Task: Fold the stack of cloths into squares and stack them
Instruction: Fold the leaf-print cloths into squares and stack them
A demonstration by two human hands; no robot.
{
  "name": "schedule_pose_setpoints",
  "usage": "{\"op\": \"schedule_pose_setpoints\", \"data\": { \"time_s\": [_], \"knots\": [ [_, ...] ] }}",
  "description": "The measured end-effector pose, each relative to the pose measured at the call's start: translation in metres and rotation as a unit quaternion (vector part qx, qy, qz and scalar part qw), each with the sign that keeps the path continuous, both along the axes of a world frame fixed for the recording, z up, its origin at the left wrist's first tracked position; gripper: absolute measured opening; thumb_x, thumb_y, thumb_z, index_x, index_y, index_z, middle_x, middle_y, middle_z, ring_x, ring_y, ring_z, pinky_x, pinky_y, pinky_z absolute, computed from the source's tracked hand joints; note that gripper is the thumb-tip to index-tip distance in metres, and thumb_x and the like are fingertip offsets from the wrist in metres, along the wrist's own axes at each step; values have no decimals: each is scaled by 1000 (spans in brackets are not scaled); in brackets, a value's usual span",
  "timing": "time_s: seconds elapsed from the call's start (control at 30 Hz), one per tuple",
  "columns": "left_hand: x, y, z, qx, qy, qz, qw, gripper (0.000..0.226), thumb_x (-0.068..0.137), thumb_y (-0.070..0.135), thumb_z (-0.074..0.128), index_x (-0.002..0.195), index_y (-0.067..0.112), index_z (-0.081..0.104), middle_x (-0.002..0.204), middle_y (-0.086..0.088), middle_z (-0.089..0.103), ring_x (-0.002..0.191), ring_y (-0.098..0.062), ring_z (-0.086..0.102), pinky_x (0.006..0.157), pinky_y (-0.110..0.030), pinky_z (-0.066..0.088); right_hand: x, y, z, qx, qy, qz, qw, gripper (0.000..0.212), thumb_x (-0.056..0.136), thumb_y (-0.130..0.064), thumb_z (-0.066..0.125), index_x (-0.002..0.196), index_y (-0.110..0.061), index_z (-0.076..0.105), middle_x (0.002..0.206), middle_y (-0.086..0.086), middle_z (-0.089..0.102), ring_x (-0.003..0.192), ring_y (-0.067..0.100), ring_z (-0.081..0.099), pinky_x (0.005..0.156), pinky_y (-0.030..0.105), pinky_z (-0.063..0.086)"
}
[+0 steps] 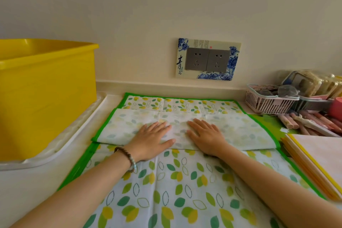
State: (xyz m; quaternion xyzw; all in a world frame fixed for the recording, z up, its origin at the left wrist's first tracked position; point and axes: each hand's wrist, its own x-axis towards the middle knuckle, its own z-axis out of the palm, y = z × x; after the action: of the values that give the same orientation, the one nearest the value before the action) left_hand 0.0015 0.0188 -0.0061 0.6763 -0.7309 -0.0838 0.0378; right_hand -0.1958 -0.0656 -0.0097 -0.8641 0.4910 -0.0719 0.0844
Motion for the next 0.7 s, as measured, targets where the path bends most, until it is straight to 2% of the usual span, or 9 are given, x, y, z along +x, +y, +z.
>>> {"op": "schedule_pose_setpoints", "data": {
  "time_s": [0.27, 0.47, 0.53, 0.6, 0.7],
  "knots": [
    [1, 0, -1, -2, 7, 0, 1000, 66, 92, 63, 15, 150, 35, 1, 157, 15, -8, 144, -8, -9, 118, -39, -4, -113, -25, 6, 18, 50, -144, 988, 60, 95, -59, 15, 150, -35, 10, 159, -7, 4, 146, 13, 3, 119, 37, 2],
    [-7, 0, 9, -7, 15, 22, 1000, 71, 89, 69, 21, 149, 33, 13, 158, 10, 6, 145, -12, 3, 118, -41, 4, -113, -23, 16, 24, 45, -165, 985, 56, 98, -52, 21, 149, -28, 18, 158, -3, 13, 146, 17, 10, 118, 44, 2],
    [-16, -4, 14, -2, 4, 39, 999, 75, 85, 74, 19, 149, 35, 15, 158, 5, 11, 145, -16, 7, 117, -45, 8, -95, -14, 19, -10, 33, -147, 989, 54, 98, -49, 23, 147, -25, 22, 156, -2, 19, 145, 18, 14, 117, 45, 4],
    [-27, -7, 16, 20, -11, 60, 998, 77, 82, 78, 17, 148, 38, 11, 158, 2, 9, 145, -21, 6, 115, -51, 9, -69, 0, 19, -31, 15, -95, 995, 53, 99, -48, 23, 148, -27, 23, 157, -3, 18, 145, 15, 11, 118, 43, 2],
    [-38, -10, 12, 49, -19, 86, 995, 82, 77, 83, 15, 147, 42, 4, 158, 1, -3, 145, -28, -6, 112, -57, -2, -32, 18, 13, -19, -17, -33, 999, 53, 98, -50, 22, 148, -30, 22, 158, -4, 15, 146, 15, 7, 118, 41, 0]
  ]
}}
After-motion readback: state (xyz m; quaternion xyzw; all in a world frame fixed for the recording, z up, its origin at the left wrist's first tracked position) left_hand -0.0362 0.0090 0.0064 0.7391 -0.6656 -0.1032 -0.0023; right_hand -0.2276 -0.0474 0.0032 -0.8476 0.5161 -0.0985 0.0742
